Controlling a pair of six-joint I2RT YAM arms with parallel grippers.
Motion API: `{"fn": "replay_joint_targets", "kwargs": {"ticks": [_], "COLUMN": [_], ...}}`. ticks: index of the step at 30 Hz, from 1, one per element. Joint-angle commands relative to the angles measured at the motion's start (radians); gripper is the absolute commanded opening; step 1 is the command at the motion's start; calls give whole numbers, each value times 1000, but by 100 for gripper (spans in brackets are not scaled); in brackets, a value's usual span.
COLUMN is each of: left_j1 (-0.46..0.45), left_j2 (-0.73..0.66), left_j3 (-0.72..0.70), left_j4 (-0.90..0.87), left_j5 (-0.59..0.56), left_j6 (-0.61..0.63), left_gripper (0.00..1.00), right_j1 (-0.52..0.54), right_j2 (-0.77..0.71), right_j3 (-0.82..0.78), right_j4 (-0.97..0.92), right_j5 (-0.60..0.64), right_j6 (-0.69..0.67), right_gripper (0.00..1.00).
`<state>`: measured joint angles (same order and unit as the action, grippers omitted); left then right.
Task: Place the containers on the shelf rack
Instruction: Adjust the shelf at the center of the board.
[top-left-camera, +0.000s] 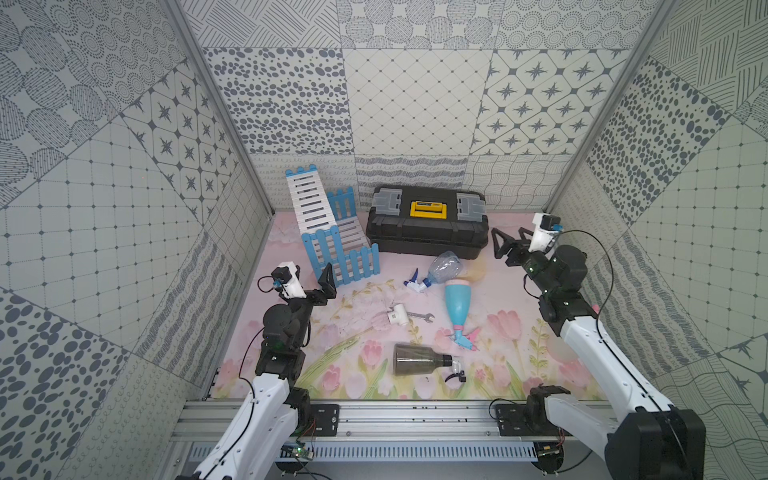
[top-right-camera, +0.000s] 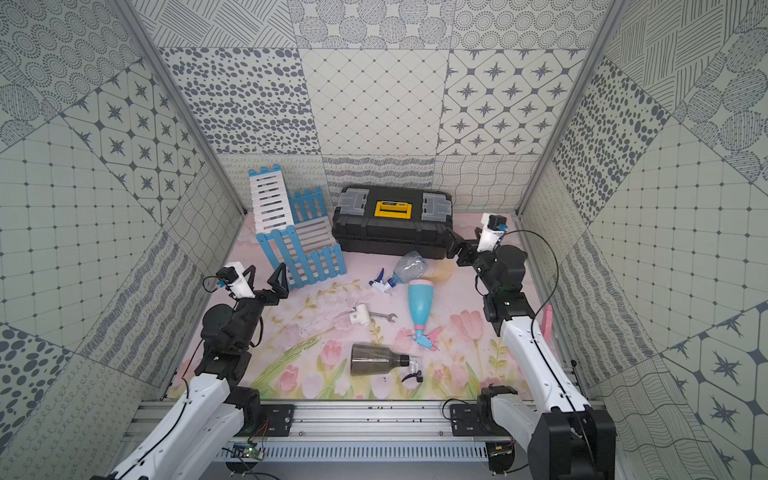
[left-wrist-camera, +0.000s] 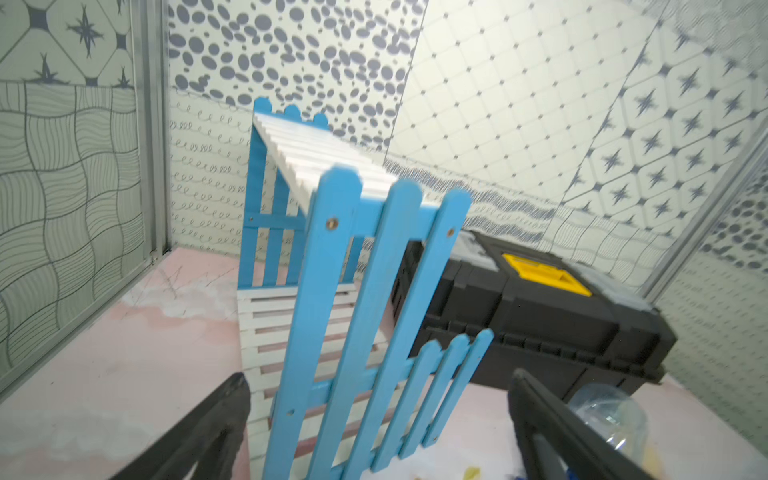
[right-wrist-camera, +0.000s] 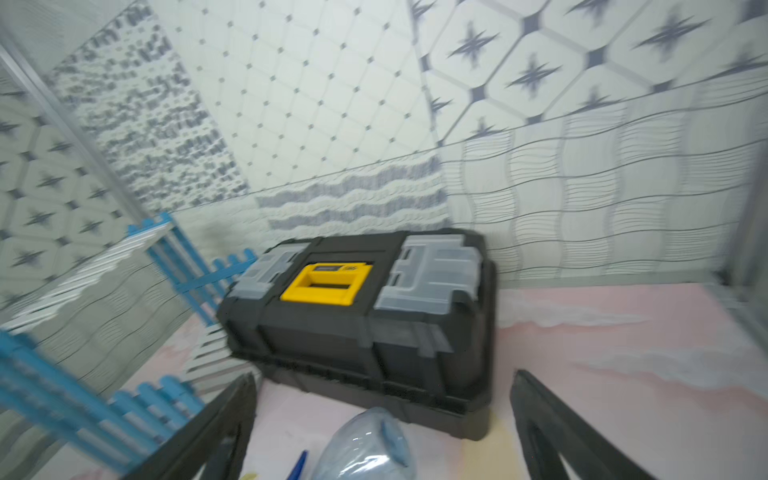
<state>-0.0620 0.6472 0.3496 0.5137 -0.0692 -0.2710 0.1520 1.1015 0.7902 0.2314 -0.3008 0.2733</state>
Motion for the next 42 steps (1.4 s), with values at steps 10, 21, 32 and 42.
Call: {"fn": "replay_joint_targets", "kwargs": {"ticks": [10, 21, 32, 42], "left_j1": [11, 32, 114, 157], "left_j2": [69, 331, 415, 354], "left_j3": [518, 675, 647, 545], "left_j4": [-801, -853, -804, -759], "left_j5": [217, 224, 283, 201], "left_j6": [-85, -4, -73, -160], "left_gripper": [99, 99, 99, 99], "right_j1": [451, 486, 510, 604], "right_j2": [472, 907, 1199, 1127], "right_j3": [429, 841, 1213, 1080], "right_j4": [-184, -330, -563, -543], "right_j5": [-232, -239, -322, -321], "right_j6": [-325, -477, -571, -594], "right_gripper": [97, 97, 97, 63]}}
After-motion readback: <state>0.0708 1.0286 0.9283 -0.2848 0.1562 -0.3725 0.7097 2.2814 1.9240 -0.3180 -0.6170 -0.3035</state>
